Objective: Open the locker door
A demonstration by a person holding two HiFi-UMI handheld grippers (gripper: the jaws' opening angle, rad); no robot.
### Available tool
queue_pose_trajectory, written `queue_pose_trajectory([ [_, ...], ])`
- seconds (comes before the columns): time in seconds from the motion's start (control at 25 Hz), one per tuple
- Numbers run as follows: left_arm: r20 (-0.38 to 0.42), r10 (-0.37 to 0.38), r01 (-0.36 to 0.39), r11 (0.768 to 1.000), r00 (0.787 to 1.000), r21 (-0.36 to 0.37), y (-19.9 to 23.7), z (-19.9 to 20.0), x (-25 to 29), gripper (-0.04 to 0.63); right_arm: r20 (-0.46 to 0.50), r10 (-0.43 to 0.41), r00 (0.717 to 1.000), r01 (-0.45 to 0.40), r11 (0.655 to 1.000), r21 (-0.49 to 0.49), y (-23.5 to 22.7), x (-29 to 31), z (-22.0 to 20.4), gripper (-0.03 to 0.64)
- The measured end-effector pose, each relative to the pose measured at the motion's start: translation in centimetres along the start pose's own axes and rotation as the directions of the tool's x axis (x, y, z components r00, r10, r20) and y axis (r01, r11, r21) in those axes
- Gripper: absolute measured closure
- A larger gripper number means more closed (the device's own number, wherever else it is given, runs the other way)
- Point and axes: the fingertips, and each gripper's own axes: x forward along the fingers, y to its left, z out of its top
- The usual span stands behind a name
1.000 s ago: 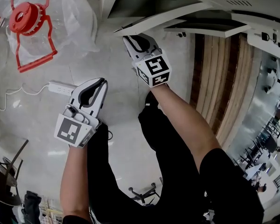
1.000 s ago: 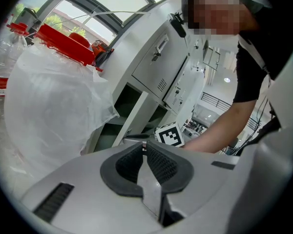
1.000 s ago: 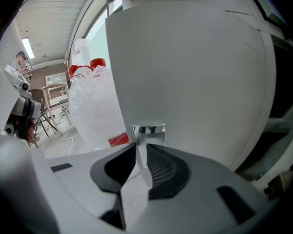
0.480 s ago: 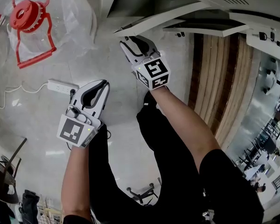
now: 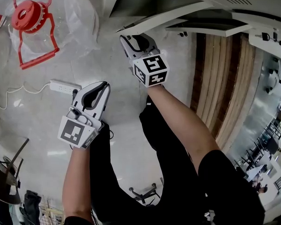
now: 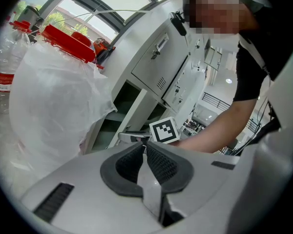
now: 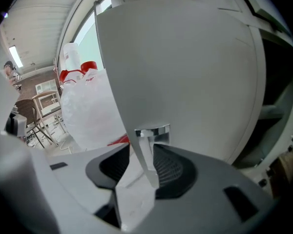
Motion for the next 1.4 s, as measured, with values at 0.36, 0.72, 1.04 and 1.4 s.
queue_pose_trajectory([
  [0.36,0.0,0.002,-0.002,1.0,1.0,0.007,-0.7,1.1,-0.2,0.575,-0.038,0.018,0.999,-0.02,0.999,-0.037,-0.1,-0.9,-0.1,0.465],
  [0.72,-0.034,-0.028,0.029,0.999,0.999,0.019,-3.2,0.9,0.7,0.575,-0.072,0.027,0.997,-0.03,0.999,-0.042,-0.4,-3.6,-1.8,0.463],
  [1.04,-0.058,-0.067,0.069,0.997,0.996,0.041,-5.5,0.6,2.0,0.575,-0.086,0.018,0.996,-0.02,0.999,-0.026,-1.0,-6.2,-3.5,0.462],
  [1.4,-0.101,-0.115,0.121,0.991,0.988,0.059,-8.1,0.4,3.6,0.575,-0.111,-0.003,0.994,0.001,1.0,-0.012,-2.3,-9.7,-5.7,0.46],
])
